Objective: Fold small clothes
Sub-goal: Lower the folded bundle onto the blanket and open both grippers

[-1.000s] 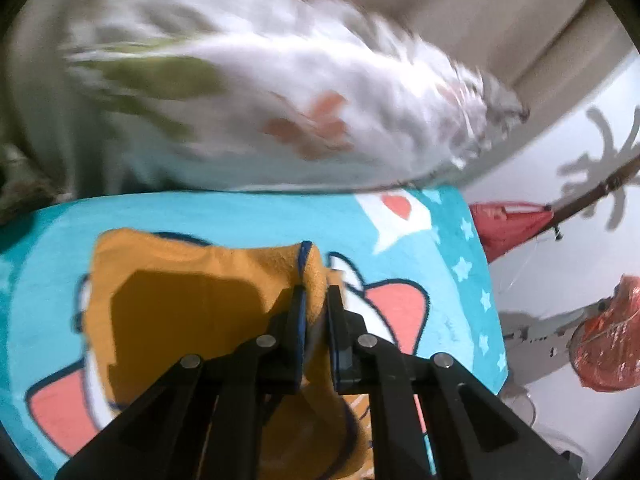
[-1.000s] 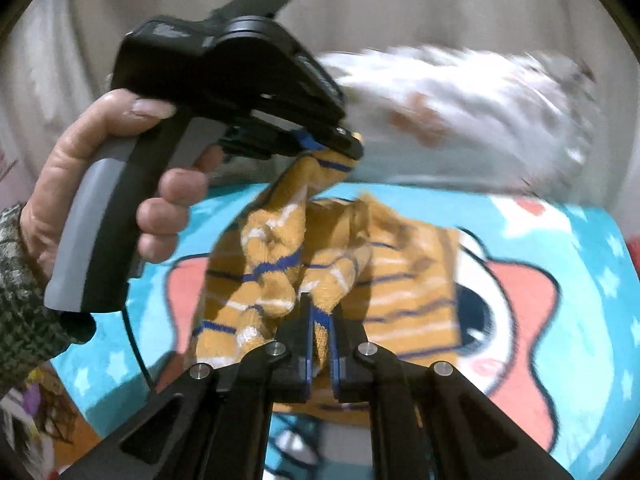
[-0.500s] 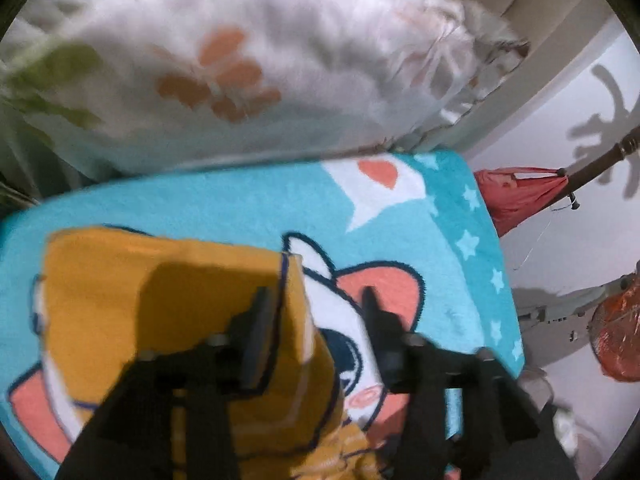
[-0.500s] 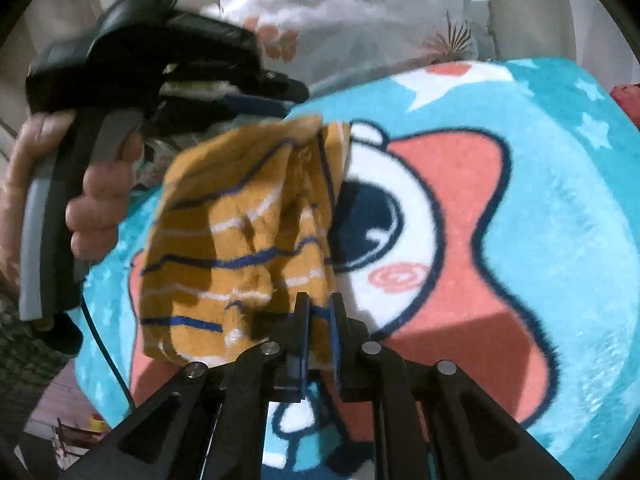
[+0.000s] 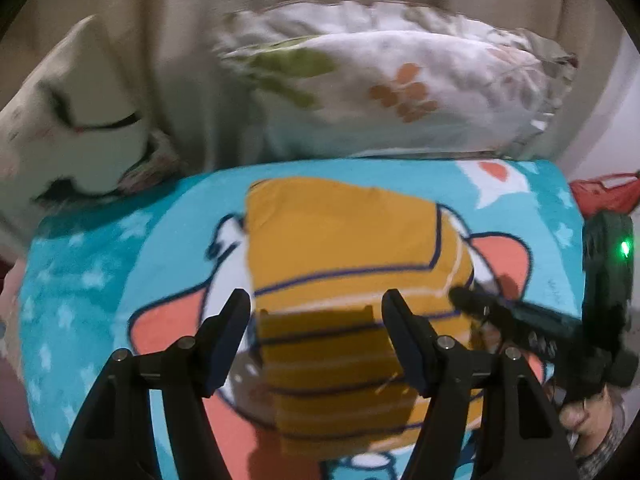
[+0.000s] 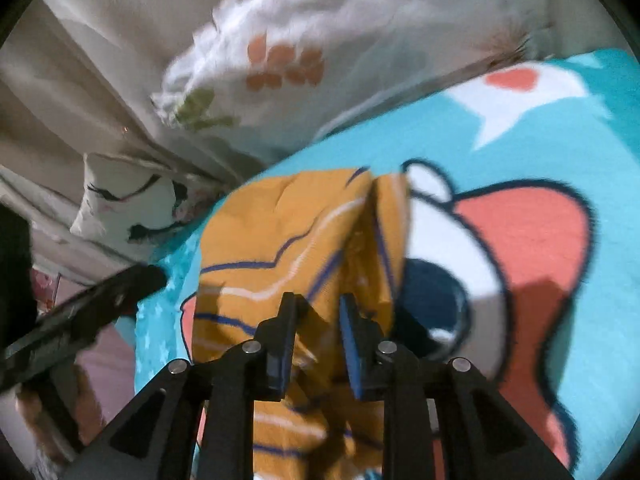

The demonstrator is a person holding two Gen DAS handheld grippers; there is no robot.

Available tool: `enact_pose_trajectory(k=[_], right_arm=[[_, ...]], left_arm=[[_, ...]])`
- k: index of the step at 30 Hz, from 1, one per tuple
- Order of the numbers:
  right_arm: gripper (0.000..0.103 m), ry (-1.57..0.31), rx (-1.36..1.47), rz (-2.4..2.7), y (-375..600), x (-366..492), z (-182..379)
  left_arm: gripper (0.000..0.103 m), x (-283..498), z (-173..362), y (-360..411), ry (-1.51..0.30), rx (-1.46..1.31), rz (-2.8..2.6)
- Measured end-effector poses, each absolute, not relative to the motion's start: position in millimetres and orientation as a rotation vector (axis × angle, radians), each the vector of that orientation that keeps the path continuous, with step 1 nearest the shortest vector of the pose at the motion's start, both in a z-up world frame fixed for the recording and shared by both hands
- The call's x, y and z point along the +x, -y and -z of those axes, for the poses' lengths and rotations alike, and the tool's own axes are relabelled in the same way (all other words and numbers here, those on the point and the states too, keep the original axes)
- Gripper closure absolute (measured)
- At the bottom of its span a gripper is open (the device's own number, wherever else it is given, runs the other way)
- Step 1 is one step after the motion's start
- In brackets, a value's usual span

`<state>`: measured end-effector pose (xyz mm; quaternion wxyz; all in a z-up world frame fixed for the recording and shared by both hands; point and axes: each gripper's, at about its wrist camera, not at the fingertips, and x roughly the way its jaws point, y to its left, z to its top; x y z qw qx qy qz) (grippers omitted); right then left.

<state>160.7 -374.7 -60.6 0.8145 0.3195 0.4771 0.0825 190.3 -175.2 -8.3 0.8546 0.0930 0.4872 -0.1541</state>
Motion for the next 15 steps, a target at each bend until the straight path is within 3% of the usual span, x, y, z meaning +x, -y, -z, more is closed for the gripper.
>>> enact_pose_trajectory(k=[2,8,15], right_arm=[[0.094,-1.044,0.623,-0.147,371.9,173.9,65.5],[0.095,-1.105,0.454,-0.047,365.5,196.1,75.6],[0.084,-1.076,0.434,0.026,378.8,188.1,47.6]], left_arm=[[0.035,185.4,9.5,165.6,-1.026,0.191,0.289],[0.035,174.8,15.4,152.3,-1.021,0.229,0.201],[0.035,168.0,15.0,148.3,-0.999,0.265,0.143]])
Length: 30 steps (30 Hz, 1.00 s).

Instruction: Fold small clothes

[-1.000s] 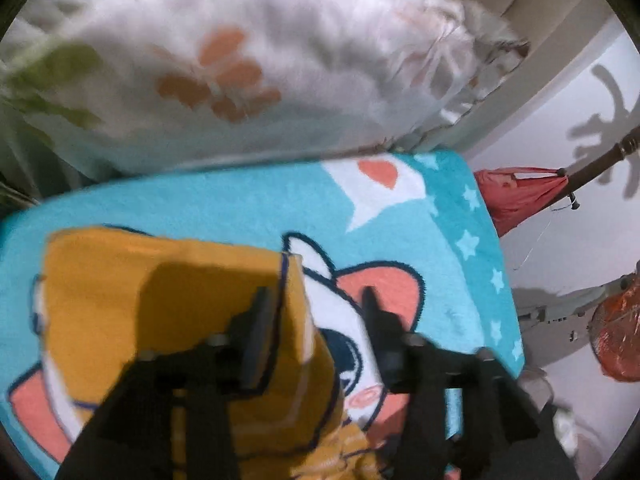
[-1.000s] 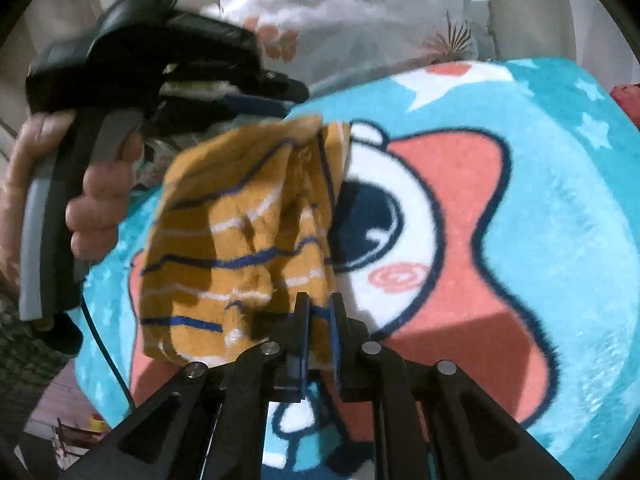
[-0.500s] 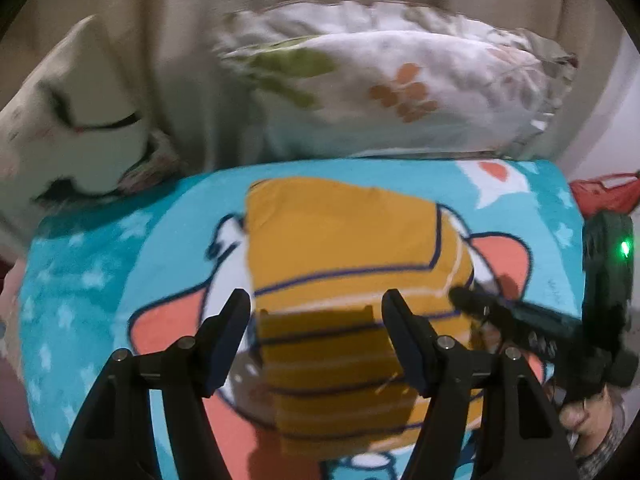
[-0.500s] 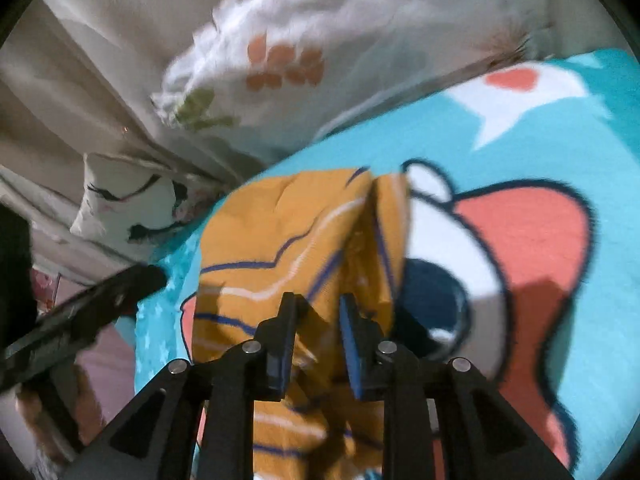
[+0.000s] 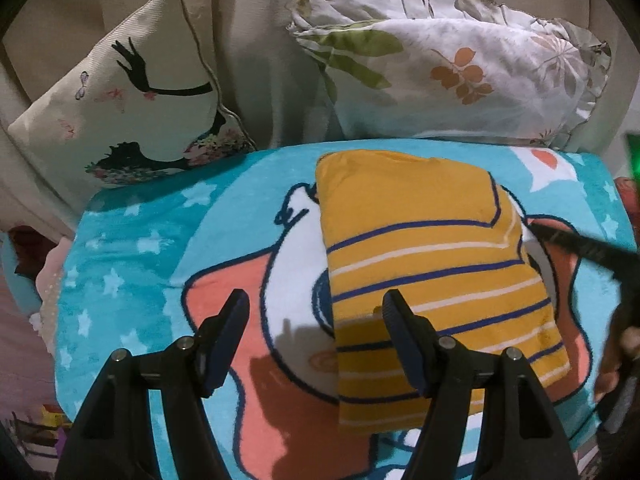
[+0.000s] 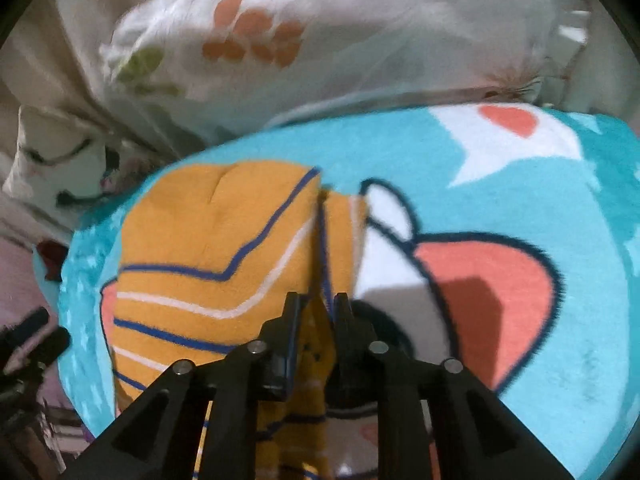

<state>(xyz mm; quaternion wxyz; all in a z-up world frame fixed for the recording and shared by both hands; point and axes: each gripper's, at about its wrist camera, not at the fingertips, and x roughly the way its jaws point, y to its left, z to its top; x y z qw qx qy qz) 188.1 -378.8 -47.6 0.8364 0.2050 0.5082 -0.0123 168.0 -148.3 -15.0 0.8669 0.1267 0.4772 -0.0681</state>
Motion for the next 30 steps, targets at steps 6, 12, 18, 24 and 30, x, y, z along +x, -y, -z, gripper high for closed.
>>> enact_pose_trajectory(k=[6,12,18,24,30], right_arm=[[0.084,-0.974,0.417,-0.023,369.8,196.5,11.4],[0.084,-1.093,0.286,-0.042,334.4,230.8,45.4],[0.084,-1.142,0.264,0.034,342.8,254.2,72.2],[0.084,-1.146,0.258,0.049,347.2,256.5,73.4],[0.084,-1.132,0.278,0.067,352.7,248.4,64.6]], left_arm=[[0.035,159.1,11.2,150.1,-0.981,0.286,0.136],[0.035,149.0,4.7,148.6,-0.979,0.287,0.131],[0.031,139.3,-4.2,146.2,-0.961,0.298,0.120],[0.030,136.6,-7.5,146.4,-0.965,0.292,0.130],[0.030,136.3,-6.3,150.6,-0.980,0.290,0.160]])
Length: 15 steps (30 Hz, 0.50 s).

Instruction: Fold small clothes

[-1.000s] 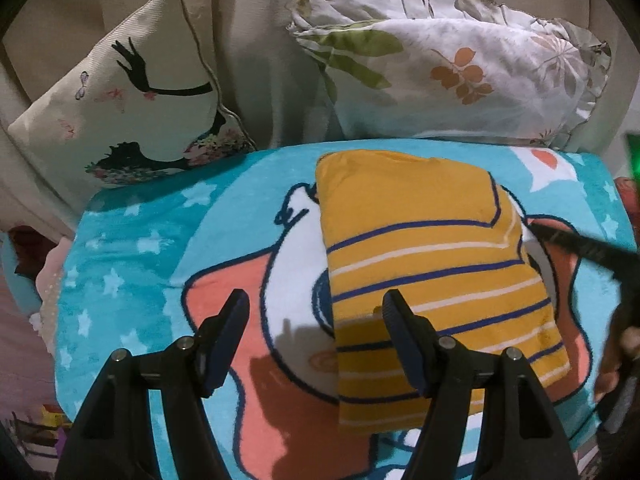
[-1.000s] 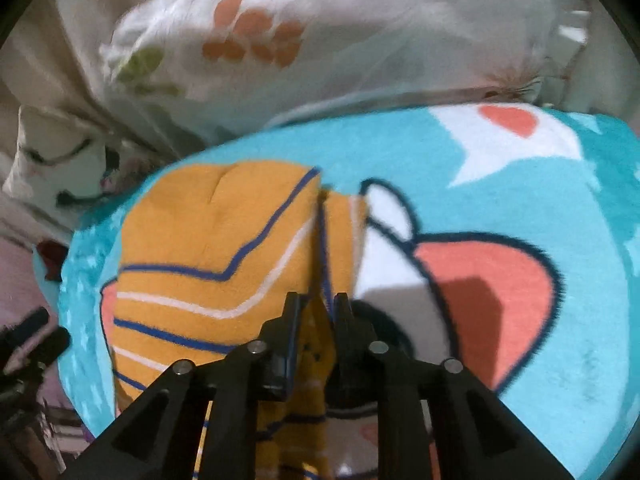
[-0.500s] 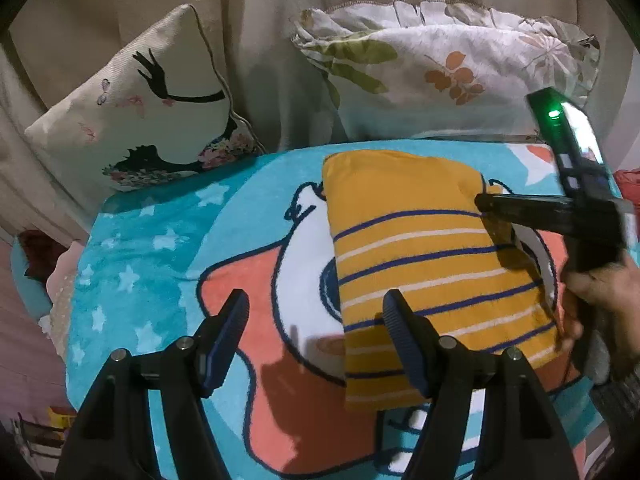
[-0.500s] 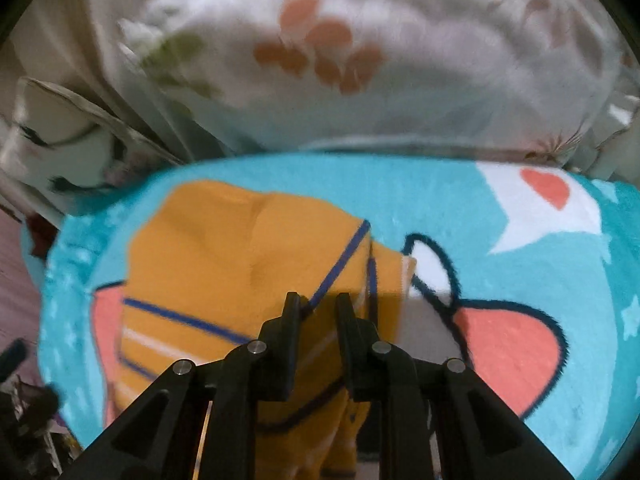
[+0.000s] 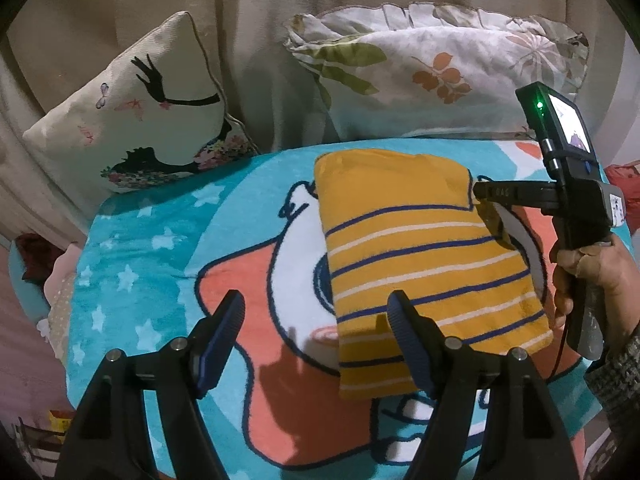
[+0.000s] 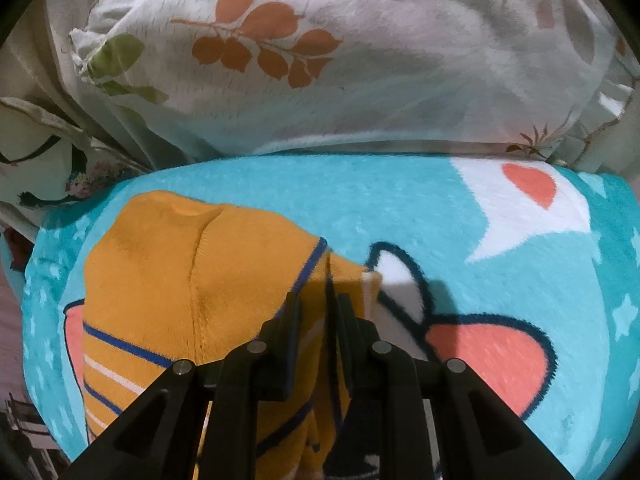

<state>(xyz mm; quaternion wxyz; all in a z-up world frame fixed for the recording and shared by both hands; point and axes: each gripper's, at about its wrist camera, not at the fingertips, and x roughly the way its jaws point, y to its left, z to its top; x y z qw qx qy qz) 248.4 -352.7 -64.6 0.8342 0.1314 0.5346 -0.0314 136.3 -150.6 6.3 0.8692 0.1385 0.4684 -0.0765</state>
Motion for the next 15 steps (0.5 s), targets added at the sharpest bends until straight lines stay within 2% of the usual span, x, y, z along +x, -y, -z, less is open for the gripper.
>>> enact_pose_trajectory(k=[15], right_arm=[[0.083,-1.087,0.273,0.093,362.5,211.2,42.2]], left_arm=[[0.030,132.0,3.6,163.1,-1.035,0.266,0.223]])
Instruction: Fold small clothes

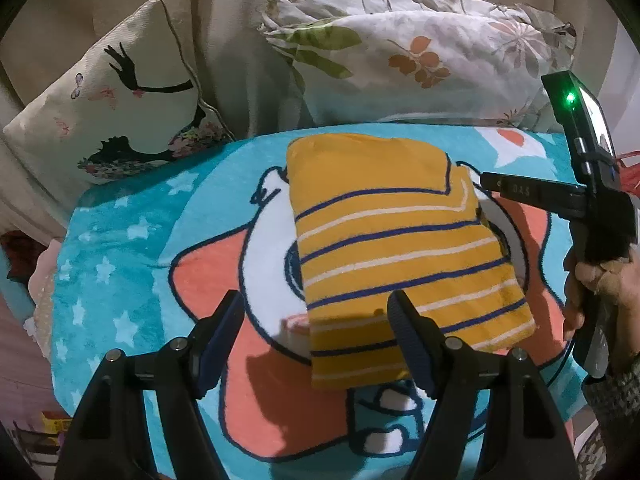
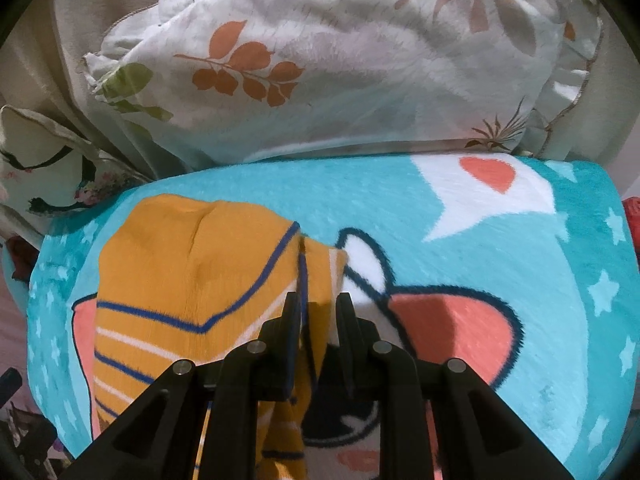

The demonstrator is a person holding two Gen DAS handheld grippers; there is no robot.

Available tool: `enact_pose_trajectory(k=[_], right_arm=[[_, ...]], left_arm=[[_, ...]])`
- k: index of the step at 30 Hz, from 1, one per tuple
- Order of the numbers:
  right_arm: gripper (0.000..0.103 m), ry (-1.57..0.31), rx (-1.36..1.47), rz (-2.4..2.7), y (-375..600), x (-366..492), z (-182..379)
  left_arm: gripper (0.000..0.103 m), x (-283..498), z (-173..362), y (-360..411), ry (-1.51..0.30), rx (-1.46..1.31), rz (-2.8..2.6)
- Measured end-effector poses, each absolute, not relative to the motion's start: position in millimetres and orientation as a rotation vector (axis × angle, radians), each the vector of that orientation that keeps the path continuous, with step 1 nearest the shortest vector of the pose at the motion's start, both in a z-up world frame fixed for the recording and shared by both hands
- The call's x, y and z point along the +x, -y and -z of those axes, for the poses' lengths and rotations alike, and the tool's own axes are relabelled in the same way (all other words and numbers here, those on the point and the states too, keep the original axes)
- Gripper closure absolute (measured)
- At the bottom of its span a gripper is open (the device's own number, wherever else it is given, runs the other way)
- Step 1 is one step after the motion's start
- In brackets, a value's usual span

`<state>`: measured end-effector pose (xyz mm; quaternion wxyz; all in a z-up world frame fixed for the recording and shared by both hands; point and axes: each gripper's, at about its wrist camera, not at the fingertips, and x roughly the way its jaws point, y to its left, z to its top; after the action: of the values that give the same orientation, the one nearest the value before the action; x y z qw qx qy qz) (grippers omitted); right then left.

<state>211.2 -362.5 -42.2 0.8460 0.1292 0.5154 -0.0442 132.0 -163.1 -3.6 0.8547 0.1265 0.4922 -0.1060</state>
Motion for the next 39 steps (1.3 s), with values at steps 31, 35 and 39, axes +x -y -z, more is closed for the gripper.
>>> enact_pose_trajectory(k=[31,35,39], right_arm=[[0.079,-1.066,0.259,0.080,356.0,157.6,24.7],[0.078,-1.076,0.256,0.109,355.2,139.2,21.0],[0.076,-1.084,0.241,0.174,354.5,116.9,15.0]], left_arm=[[0.029,95.7,3.8,145.7,-1.057,0.213,0.219],[0.029,91.9,2.7,133.6,-1.044,0.204,0.234],[0.029,86.4,-1.8,118.2,-1.017,0.196,0.275]])
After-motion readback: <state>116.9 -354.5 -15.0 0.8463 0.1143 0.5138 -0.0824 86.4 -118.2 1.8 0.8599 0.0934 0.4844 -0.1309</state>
